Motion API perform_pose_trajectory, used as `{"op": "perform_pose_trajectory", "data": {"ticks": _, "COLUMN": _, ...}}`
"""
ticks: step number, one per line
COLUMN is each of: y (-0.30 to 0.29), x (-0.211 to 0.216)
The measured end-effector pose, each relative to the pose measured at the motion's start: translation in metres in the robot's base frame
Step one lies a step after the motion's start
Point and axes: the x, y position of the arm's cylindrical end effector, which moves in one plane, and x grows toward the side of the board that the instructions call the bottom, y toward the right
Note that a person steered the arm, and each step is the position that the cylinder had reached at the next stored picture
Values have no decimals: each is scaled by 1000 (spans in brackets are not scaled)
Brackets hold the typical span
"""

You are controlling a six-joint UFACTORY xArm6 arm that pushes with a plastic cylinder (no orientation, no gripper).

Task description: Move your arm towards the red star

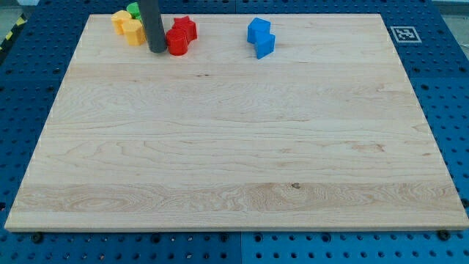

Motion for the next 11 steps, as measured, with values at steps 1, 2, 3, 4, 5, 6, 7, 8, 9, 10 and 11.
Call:
{"op": "perform_pose_trajectory", "data": {"ticks": 1, "y": 19, "x": 4}}
{"op": "perform_pose_trajectory", "data": {"ticks": 2, "y": 54, "x": 20}}
{"op": "perform_pose_trajectory", "data": {"ticks": 3, "y": 104, "x": 25}}
{"op": "perform_pose_trajectory", "data": {"ticks": 4, "y": 139, "x": 21}}
{"op": "perform_pose_trajectory", "data": {"ticks": 5, "y": 144, "x": 9}}
{"op": "perform_pose_trajectory", "data": {"ticks": 6, "y": 144, "x": -12}}
{"op": "perform_pose_trajectory", "data": {"ticks": 7, "y": 144, "x": -40}}
{"op": "perform_pose_trajectory", "data": {"ticks": 8, "y": 140, "x": -71}}
{"op": "perform_pose_trajectory", "data": {"ticks": 9, "y": 109, "x": -91}}
{"op": "perform_pose_trajectory", "data": {"ticks": 10, "y": 60, "x": -94}}
{"op": "perform_pose_trajectory", "data": {"ticks": 11, "y": 42, "x": -91}}
